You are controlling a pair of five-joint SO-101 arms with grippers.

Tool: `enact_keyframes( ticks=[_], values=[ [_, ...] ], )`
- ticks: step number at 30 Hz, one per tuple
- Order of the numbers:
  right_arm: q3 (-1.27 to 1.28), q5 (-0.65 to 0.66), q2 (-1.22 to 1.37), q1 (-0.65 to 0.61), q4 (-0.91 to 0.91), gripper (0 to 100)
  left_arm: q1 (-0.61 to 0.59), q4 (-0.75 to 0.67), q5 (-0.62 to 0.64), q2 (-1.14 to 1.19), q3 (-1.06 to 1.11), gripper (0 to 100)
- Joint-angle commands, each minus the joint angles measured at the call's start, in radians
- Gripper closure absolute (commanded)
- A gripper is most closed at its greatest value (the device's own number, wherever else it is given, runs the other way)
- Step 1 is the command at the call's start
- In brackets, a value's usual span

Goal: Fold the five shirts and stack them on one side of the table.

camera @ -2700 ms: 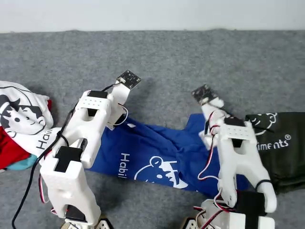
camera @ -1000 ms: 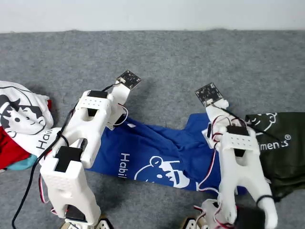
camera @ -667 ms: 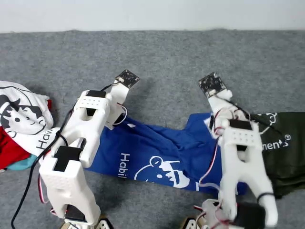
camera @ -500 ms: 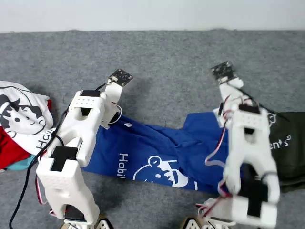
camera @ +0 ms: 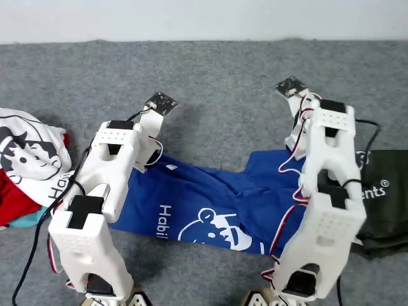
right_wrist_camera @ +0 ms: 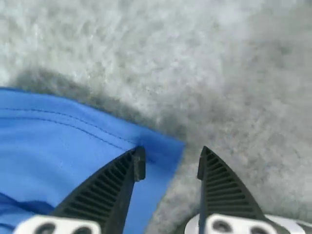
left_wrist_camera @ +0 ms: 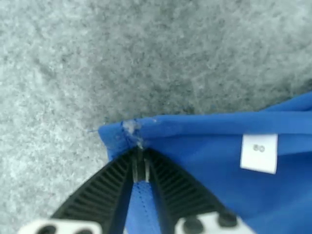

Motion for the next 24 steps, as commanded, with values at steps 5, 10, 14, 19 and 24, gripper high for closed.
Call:
enact_keyframes(
  ticks=[5, 10, 14, 19, 24],
  values=[
    [-0.081, 0.037, 0.084, -0.007, 0.019, 99.3, -0.040, 0.018, 0.006, 0.006, 0.004, 99],
    [-0.083, 0.037, 0.099, 0.001, 0.025, 98.8, -0.040, 0.018, 0.006, 0.008, 0.004, 99],
    [-0.100, 0.037, 0.036, -0.002, 0.087, 98.8, -0.040, 0.018, 0.006, 0.008, 0.021, 99],
    [-0.098, 0.083, -0.114, -0.024, 0.285, 98.8, -0.038, 0.018, 0.006, 0.008, 0.027, 99],
    [-0.097, 0.169, -0.229, -0.025, 0.444, 98.7, -0.038, 0.018, 0.006, 0.008, 0.027, 99]
  ],
)
